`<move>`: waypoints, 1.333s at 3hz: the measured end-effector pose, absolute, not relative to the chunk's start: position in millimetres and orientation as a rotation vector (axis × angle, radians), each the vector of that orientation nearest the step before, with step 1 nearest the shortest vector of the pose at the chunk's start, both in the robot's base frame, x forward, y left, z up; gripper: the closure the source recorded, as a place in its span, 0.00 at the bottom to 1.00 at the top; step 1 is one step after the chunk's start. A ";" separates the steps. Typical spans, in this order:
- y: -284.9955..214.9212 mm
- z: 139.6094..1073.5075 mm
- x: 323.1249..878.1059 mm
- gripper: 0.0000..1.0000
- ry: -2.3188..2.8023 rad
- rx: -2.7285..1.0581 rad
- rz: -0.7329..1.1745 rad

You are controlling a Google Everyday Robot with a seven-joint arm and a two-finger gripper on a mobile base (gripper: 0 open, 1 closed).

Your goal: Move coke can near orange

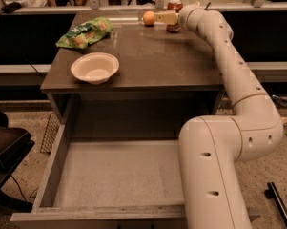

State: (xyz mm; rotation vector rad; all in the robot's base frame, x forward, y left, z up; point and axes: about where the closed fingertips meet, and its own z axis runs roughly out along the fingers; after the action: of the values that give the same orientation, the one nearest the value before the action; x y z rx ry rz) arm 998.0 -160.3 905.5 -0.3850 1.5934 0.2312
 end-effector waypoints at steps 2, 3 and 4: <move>-164.3 910.5 992.0 0.00 1.611 -0.401 0.236; -193.1 938.5 967.6 0.00 1.650 -0.428 0.230; -235.5 970.2 931.3 0.00 1.693 -0.463 0.198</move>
Offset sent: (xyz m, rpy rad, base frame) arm 0.0029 -0.0350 0.0365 -0.0440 0.0732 0.0442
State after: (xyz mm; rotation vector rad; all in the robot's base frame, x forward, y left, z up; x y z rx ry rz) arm 931.3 -235.5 970.2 -0.4629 1.6933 0.1975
